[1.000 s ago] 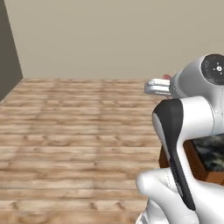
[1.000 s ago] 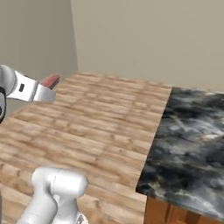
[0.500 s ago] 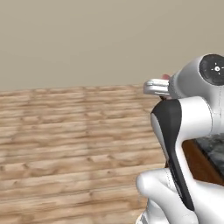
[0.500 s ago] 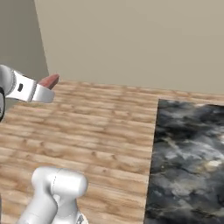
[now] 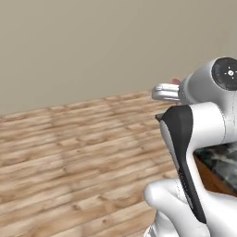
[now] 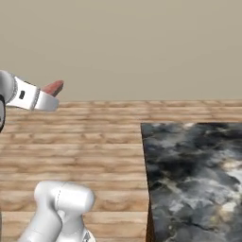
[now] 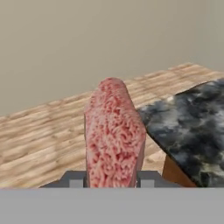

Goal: Take the cheese, steak, and cucumber from the fridge and place them on the plate on the dining counter to create an appetizer plate.

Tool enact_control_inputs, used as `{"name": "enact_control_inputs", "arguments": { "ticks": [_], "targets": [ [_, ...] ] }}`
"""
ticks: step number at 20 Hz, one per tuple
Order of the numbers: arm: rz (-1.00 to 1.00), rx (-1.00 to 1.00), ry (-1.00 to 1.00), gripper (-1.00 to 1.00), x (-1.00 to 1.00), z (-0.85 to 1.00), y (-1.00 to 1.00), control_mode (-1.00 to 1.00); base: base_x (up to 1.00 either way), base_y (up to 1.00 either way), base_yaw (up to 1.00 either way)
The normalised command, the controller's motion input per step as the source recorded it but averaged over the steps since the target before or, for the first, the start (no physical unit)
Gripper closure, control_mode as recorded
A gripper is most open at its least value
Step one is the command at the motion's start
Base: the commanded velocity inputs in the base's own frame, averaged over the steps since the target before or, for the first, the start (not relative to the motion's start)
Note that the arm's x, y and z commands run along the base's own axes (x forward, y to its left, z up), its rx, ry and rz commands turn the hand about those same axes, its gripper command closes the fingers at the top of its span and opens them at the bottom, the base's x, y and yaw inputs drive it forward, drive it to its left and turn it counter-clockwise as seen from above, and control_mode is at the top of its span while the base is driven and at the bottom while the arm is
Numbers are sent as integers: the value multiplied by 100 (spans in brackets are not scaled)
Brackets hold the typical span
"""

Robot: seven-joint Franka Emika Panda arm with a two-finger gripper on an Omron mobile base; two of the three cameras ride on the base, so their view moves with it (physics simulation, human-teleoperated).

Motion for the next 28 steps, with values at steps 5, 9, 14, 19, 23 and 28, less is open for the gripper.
{"name": "enact_control_inputs", "arguments": {
  "ticks": [5, 9, 14, 19, 23, 28],
  "targets": [
    [0, 0, 0, 100, 0, 0, 0, 100, 100, 68, -42],
    [0, 0, 0, 100, 0, 0, 0, 100, 100, 93, -43],
    [0, 0, 0, 100, 0, 0, 0, 100, 100, 100, -46],
    [0, 0, 0, 100, 0, 0, 0, 100, 100, 96, -55],
    [0, 0, 0, 100, 0, 0, 0, 100, 100, 81, -67],
    [0, 0, 0, 100, 0, 0, 0, 100, 100, 81, -67]
  ]
}}
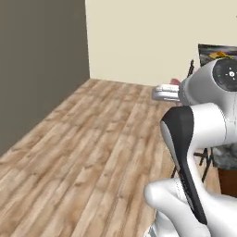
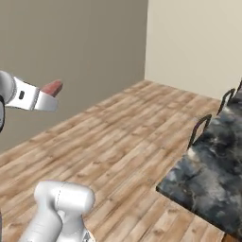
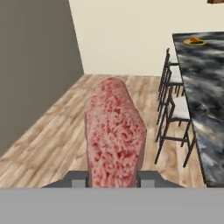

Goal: Take the cheese, steak, and cucumber from the fridge and place them on the plate on the dining counter to create an appetizer plate.

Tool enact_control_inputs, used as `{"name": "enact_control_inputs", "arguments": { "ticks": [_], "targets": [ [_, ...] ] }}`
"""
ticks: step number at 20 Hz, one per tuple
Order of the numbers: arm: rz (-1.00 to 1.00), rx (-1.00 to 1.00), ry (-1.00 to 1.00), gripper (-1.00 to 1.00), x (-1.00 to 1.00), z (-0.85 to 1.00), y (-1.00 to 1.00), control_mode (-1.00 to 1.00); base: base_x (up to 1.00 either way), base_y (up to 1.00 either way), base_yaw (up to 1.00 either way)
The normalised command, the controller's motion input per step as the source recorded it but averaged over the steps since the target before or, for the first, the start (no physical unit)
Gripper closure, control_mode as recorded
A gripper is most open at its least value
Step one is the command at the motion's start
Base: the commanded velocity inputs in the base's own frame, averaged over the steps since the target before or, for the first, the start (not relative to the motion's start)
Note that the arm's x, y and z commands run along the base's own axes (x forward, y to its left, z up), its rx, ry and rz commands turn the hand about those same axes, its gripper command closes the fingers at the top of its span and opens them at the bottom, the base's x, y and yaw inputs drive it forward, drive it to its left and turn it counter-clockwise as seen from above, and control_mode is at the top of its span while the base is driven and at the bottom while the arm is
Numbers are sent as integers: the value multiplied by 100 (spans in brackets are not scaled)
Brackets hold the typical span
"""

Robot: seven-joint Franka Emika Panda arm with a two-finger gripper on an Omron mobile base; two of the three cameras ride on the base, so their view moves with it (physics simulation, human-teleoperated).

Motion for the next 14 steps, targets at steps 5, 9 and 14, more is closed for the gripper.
{"name": "enact_control_inputs", "arguments": {
  "ticks": [5, 9, 14],
  "targets": [
    [0, 0, 0, 100, 0, 0, 0, 100, 100, 91, -64],
    [0, 0, 0, 100, 0, 0, 0, 100, 100, 98, -62],
    [0, 0, 0, 100, 0, 0, 0, 100, 100, 96, -61]
  ]
}}
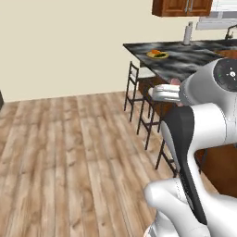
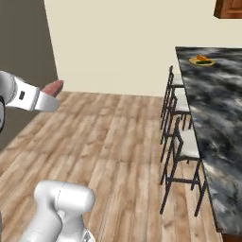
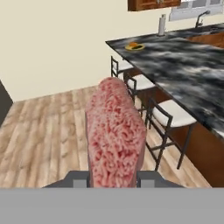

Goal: Take the cheese, steak, and cucumber from the fridge and place them on the plate on the dining counter to create an appetizer plate.

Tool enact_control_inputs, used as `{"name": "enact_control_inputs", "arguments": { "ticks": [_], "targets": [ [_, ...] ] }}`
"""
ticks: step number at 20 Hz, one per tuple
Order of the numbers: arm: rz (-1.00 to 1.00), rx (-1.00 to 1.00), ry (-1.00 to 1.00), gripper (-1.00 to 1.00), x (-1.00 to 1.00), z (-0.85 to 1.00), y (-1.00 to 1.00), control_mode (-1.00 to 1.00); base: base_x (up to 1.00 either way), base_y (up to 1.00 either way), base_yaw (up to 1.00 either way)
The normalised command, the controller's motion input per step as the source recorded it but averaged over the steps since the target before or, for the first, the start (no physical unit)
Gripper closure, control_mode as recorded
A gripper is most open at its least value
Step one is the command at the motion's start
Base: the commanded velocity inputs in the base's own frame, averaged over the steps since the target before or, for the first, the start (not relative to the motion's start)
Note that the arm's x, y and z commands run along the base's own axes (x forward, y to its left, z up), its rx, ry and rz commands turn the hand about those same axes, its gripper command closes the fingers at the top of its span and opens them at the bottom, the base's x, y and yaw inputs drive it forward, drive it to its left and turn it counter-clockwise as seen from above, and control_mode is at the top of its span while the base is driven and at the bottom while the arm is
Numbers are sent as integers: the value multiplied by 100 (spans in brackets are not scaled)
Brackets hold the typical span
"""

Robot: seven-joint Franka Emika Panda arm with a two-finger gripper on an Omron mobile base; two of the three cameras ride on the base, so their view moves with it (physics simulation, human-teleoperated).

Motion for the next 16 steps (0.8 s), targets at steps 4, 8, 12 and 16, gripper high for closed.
{"name": "enact_control_inputs", "arguments": {
  "ticks": [4, 8, 12, 16],
  "targets": [
    [0, 0, 0, 100, 0, 0, 0, 100, 100, 93, -62],
    [0, 0, 0, 100, 0, 0, 0, 100, 100, 92, -60],
    [0, 0, 0, 100, 0, 0, 0, 100, 100, 99, -60],
    [0, 0, 0, 100, 0, 0, 0, 100, 100, 100, -59]
  ]
}}
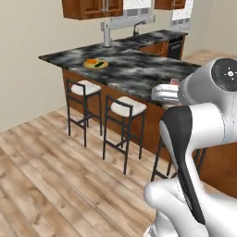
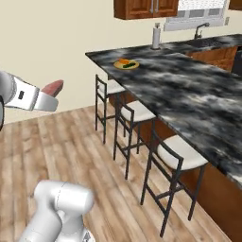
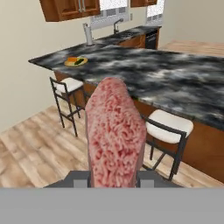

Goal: Take the cheese, steak, and cucumber from the fridge and place them on the plate on the dining counter to create an appetizer plate.

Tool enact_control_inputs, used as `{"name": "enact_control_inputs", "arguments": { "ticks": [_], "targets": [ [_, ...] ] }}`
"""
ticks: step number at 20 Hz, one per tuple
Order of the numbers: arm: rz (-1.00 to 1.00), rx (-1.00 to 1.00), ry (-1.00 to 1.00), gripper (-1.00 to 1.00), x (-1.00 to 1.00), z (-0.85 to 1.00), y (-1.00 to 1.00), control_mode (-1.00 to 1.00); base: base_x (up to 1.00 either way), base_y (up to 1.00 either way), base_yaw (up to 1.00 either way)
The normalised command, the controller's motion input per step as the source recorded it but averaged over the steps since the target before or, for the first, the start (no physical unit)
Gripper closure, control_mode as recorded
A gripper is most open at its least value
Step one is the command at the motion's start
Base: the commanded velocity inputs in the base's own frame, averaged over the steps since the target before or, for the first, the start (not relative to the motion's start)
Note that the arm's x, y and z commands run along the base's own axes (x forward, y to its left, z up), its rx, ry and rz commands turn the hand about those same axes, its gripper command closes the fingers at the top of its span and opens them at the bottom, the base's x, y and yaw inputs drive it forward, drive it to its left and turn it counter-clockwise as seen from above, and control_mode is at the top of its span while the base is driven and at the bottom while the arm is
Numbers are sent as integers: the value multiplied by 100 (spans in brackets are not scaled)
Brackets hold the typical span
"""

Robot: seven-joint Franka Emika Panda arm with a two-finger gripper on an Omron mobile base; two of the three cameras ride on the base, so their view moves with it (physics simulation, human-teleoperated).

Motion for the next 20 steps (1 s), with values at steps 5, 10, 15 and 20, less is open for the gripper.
{"name": "enact_control_inputs", "arguments": {
  "ticks": [5, 10, 15, 20],
  "targets": [
    [0, 0, 0, 100, 0, 0, 0, 100, 100, 100, -58],
    [0, 0, 0, 100, 0, 0, 0, 100, 100, 100, -54],
    [0, 0, 0, 100, 0, 0, 0, 100, 100, 100, -47],
    [0, 0, 0, 100, 0, 0, 0, 100, 99, 100, -37]
  ]
}}
